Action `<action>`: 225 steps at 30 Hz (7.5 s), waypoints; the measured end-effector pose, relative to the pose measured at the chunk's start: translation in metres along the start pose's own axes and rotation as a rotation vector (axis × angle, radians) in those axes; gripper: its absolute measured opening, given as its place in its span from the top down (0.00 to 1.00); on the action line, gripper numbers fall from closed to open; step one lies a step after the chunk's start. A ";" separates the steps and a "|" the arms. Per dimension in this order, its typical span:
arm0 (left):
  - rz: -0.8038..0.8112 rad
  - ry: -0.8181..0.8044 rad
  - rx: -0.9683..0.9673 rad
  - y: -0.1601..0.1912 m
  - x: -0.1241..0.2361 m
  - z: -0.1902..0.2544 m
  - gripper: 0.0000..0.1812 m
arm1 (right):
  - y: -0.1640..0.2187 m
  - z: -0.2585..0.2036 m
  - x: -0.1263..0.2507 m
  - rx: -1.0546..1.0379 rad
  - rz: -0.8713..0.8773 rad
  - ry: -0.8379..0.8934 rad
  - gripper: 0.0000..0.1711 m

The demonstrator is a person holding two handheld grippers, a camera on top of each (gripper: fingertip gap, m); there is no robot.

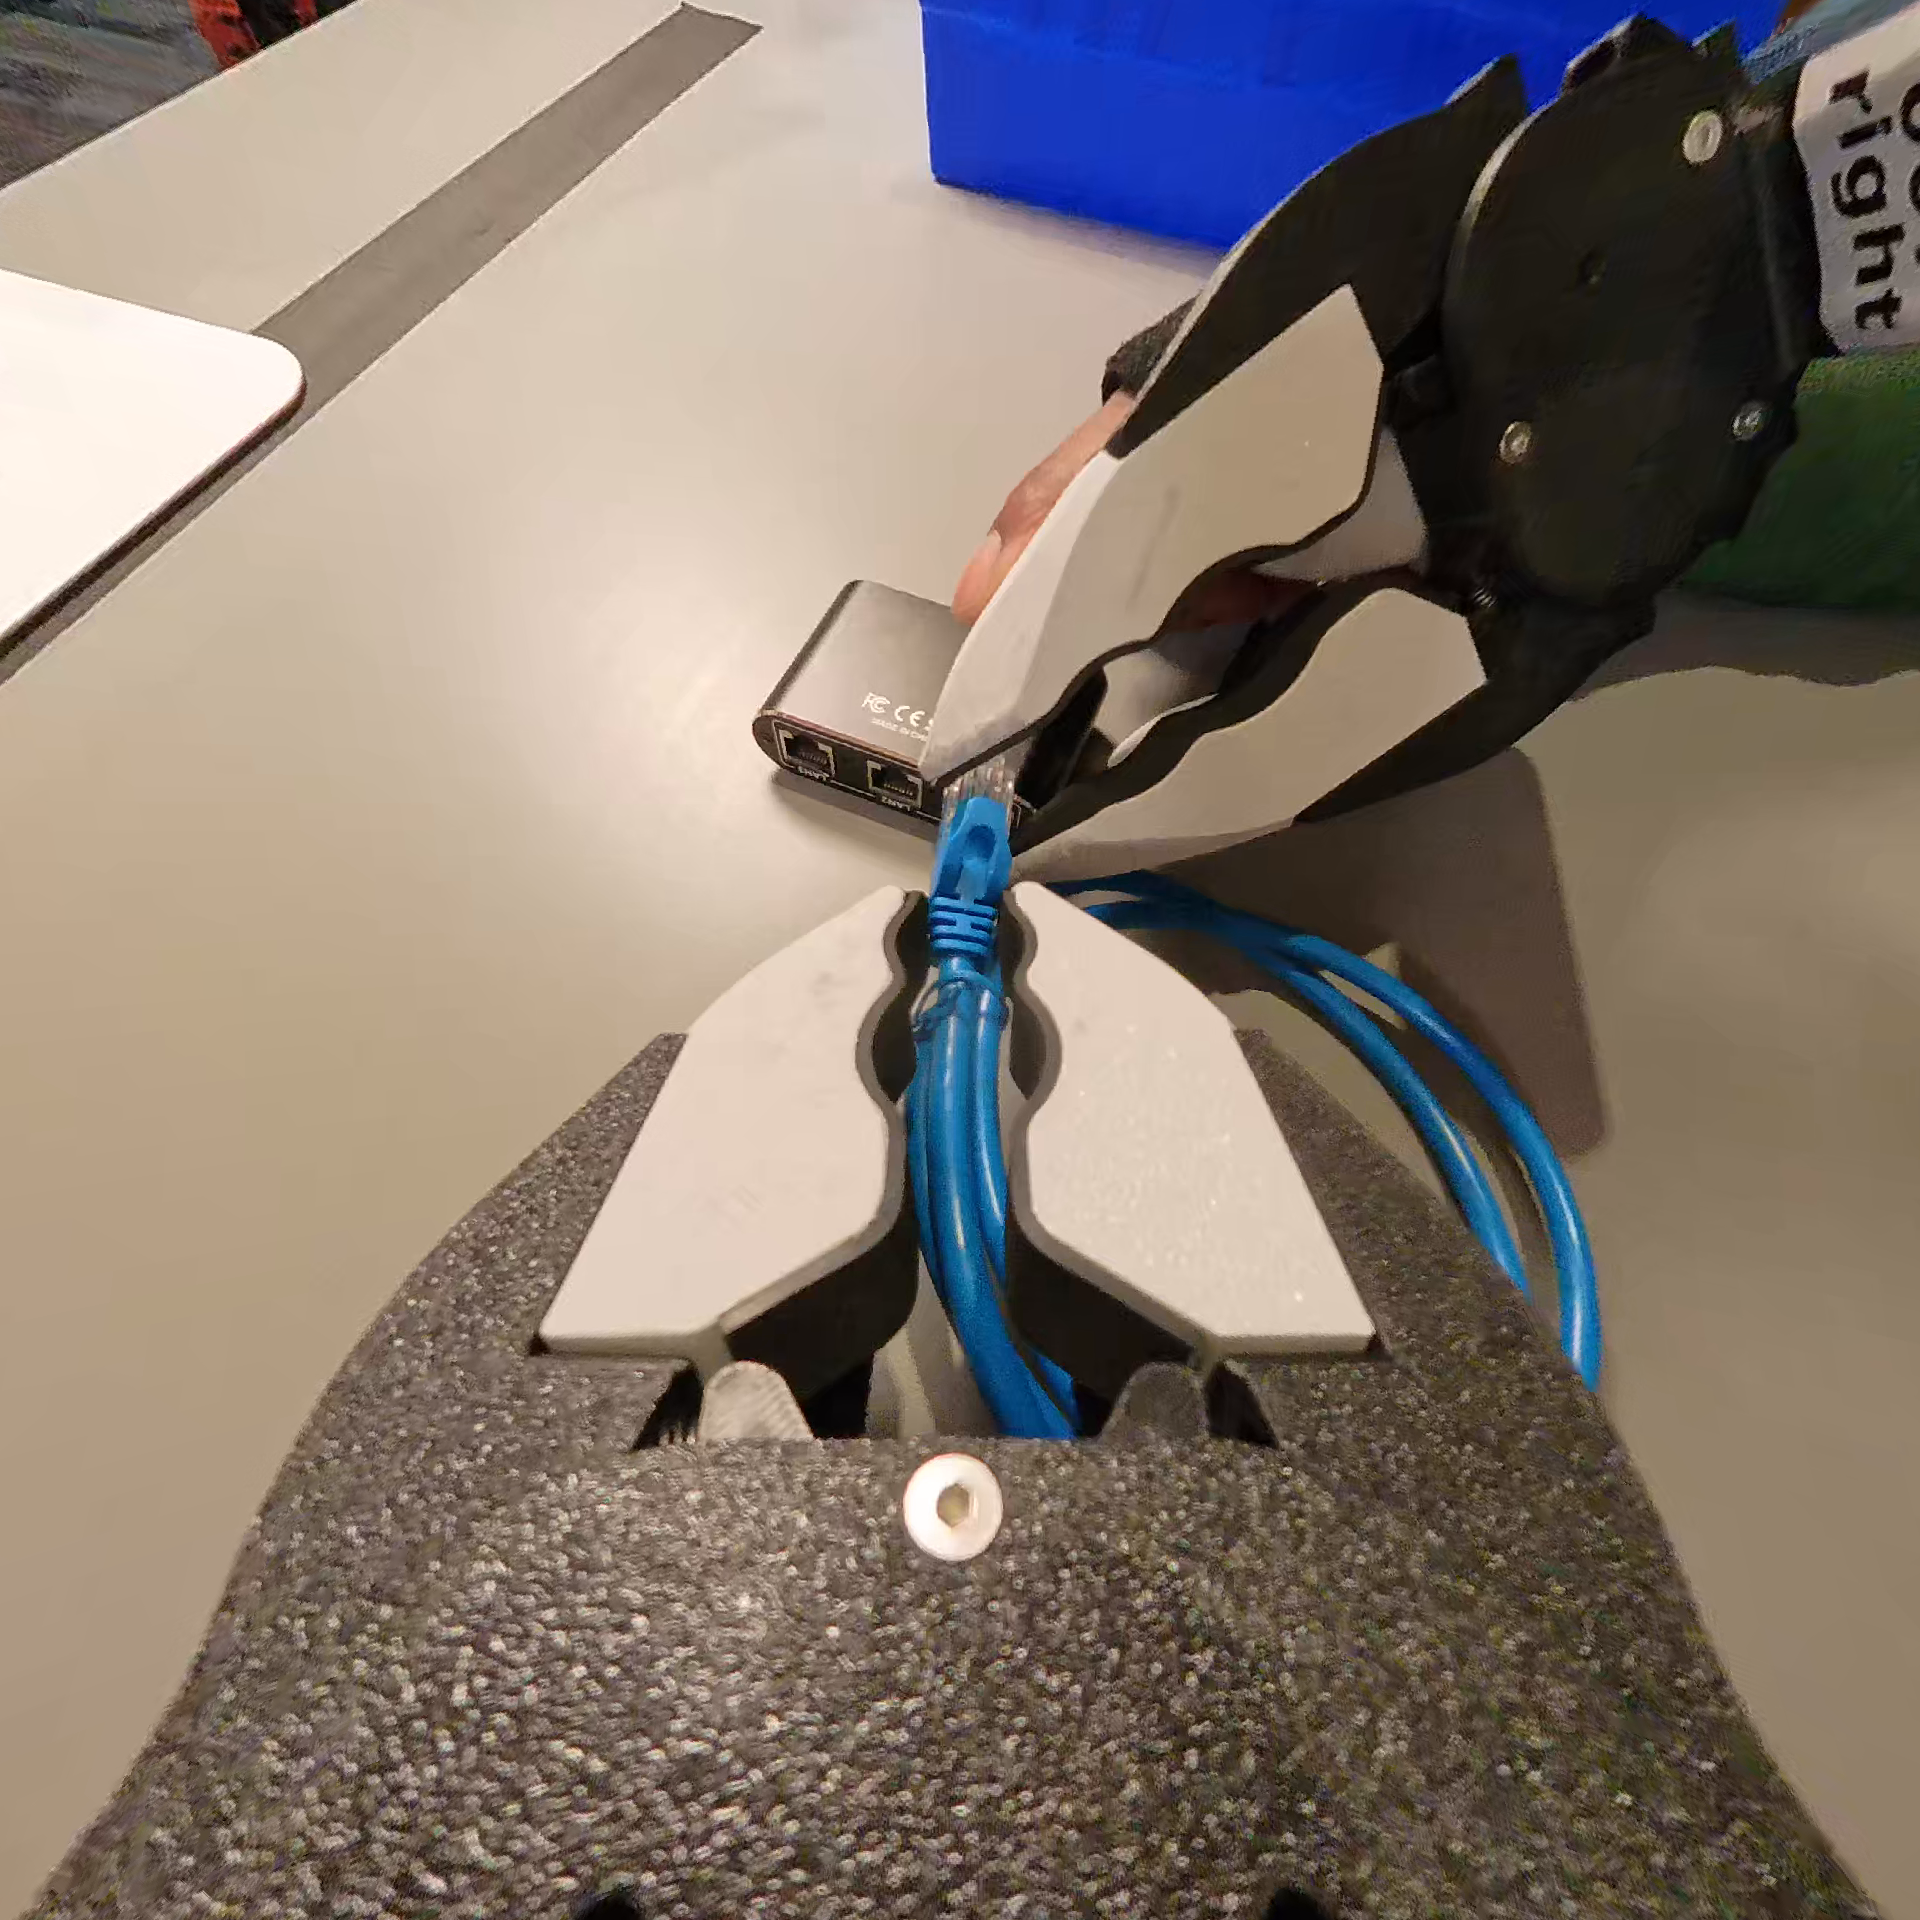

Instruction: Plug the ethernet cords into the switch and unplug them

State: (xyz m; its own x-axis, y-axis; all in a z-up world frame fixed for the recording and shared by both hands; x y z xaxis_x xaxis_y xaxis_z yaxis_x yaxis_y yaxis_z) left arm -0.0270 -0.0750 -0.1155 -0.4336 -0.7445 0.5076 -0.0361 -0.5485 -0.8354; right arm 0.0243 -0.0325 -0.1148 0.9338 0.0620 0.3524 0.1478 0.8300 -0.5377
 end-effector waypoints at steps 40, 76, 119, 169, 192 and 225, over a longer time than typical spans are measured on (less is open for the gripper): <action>-0.003 0.046 -0.027 -0.001 -0.004 0.005 0.93 | 0.031 0.015 0.035 -0.414 0.266 -0.548 0.49; -0.009 -0.170 0.247 0.016 0.036 -0.063 0.93 | 0.069 0.063 -0.133 -0.693 -0.355 -0.367 0.46; -0.149 0.137 0.019 0.020 0.006 0.000 0.93 | -0.038 -0.103 0.129 -0.838 -0.165 -0.361 0.46; -0.383 0.419 -0.191 0.044 -0.027 0.120 0.93 | -0.003 -0.106 0.124 -0.494 -0.299 -0.605 0.41; -0.382 0.309 -0.132 0.039 -0.017 0.095 0.93 | -0.007 -0.084 0.108 -0.385 0.000 -0.654 0.49; -0.325 0.288 -0.133 0.036 -0.031 0.093 0.93 | -0.003 -0.087 0.101 -0.402 -0.050 -0.702 0.50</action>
State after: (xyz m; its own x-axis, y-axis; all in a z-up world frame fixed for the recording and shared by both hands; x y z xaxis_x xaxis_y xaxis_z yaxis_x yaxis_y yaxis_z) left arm 0.0690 -0.1075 -0.1415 -0.6128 -0.3949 0.6845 -0.3189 -0.6689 -0.6714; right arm 0.1466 -0.0768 -0.1438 0.5207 0.4744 0.7098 0.4140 0.5868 -0.6959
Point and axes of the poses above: each gripper's, where its closed fingertips meet, x back along the fingers, y out of its underside, z = x × y across the jaws, the point moved 4 cm from there along x, back along the fingers, and after that the axes turned 11 degrees about x, right-handed, at the moved point
